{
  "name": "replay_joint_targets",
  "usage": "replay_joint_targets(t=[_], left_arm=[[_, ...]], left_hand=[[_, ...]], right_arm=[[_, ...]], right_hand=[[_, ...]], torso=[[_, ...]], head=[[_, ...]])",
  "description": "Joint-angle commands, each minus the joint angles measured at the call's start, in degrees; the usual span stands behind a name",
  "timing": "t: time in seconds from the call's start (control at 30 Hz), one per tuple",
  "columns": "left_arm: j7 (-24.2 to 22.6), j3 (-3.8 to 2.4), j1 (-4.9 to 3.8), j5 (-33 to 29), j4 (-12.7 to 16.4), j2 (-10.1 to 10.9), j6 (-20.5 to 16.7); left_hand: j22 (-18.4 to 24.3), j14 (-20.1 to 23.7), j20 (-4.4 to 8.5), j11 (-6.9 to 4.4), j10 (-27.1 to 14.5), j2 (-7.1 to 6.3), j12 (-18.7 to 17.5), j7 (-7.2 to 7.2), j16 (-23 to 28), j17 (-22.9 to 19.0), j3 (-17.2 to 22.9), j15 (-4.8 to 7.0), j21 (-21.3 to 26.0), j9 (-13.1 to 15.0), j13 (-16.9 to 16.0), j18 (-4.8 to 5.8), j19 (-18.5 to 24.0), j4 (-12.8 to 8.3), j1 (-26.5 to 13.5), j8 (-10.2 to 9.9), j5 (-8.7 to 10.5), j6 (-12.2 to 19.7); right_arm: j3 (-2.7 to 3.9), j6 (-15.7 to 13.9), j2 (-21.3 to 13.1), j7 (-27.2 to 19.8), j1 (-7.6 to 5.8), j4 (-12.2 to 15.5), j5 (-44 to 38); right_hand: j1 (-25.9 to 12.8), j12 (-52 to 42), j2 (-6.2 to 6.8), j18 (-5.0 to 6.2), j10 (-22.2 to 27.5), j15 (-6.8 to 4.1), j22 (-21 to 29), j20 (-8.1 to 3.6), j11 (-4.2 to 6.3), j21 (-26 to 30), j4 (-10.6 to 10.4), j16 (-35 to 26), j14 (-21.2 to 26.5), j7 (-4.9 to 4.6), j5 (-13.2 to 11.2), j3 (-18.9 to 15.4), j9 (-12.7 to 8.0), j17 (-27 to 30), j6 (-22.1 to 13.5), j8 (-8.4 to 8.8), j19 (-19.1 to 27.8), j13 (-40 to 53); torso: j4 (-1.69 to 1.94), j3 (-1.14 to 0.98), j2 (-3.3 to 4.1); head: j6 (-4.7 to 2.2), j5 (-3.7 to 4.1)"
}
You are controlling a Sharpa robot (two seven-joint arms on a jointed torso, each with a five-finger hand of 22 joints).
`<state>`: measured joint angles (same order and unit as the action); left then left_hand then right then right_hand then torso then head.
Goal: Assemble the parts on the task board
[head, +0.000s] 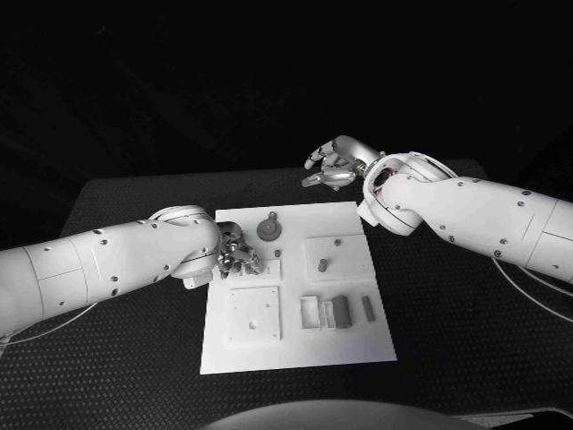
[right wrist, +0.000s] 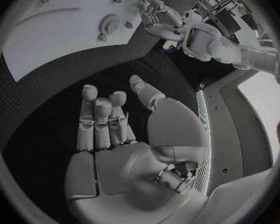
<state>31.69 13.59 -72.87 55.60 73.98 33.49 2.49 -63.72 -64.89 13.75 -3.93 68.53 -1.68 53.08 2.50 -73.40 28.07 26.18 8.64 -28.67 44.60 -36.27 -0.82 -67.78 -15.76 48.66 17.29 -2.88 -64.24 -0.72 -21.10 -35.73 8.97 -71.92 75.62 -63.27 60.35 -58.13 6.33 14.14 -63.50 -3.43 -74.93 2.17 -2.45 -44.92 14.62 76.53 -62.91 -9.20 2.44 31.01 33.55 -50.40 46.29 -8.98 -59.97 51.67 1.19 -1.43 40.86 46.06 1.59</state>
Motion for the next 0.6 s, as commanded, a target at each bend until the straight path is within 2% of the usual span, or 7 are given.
replay_joint_targets(t=[0.03, 0.6], left_arm=[[-0.3, 0.01, 0.04, -0.6, 0.0, -0.1, -0.2], [-0.2, 0.01, 0.06, -0.8, 0.0, -0.1, -0.4]], left_hand=[[0.0, 0.1, 0.06, 0.35, 0.1, -0.18, 0.0, 0.14, -0.3, -0.1, -0.4, 0.40, 0.1, -0.1, -0.1, 0.82, 0.2, 0.0, -0.6, -0.2, 0.10, 0.1], [0.0, 0.1, 0.20, 0.24, 0.2, -1.19, 0.0, 0.02, -0.7, -0.6, -1.2, 0.51, 0.3, 0.0, -0.2, 0.81, 0.0, 0.8, -2.2, -0.4, 0.10, -0.2]], right_arm=[[0.03, 0.6, 0.0, -0.3, -0.01, 0.1, 0.1], [0.03, 0.7, 0.0, -0.4, -0.01, 0.0, 0.4]], right_hand=[[-0.3, -0.3, -0.22, 0.86, 0.0, 0.03, -0.6, 0.28, -0.35, 0.2, 0.2, 0.3, 0.1, -0.20, 0.4, 0.0, 0.0, 0.1, -0.1, -0.27, 0.1, -0.1], [-0.7, -0.3, -0.19, 0.86, 0.0, 0.04, -0.6, 0.31, -0.36, 0.3, 0.0, 0.4, 0.1, -0.22, 0.4, 0.0, 0.0, 0.1, -0.1, -0.27, 0.1, -0.1]], torso=[[0.03, -0.01, -0.02], [0.03, -0.01, 0.00]], head=[[0.03, -0.01], [0.03, -0.04]])
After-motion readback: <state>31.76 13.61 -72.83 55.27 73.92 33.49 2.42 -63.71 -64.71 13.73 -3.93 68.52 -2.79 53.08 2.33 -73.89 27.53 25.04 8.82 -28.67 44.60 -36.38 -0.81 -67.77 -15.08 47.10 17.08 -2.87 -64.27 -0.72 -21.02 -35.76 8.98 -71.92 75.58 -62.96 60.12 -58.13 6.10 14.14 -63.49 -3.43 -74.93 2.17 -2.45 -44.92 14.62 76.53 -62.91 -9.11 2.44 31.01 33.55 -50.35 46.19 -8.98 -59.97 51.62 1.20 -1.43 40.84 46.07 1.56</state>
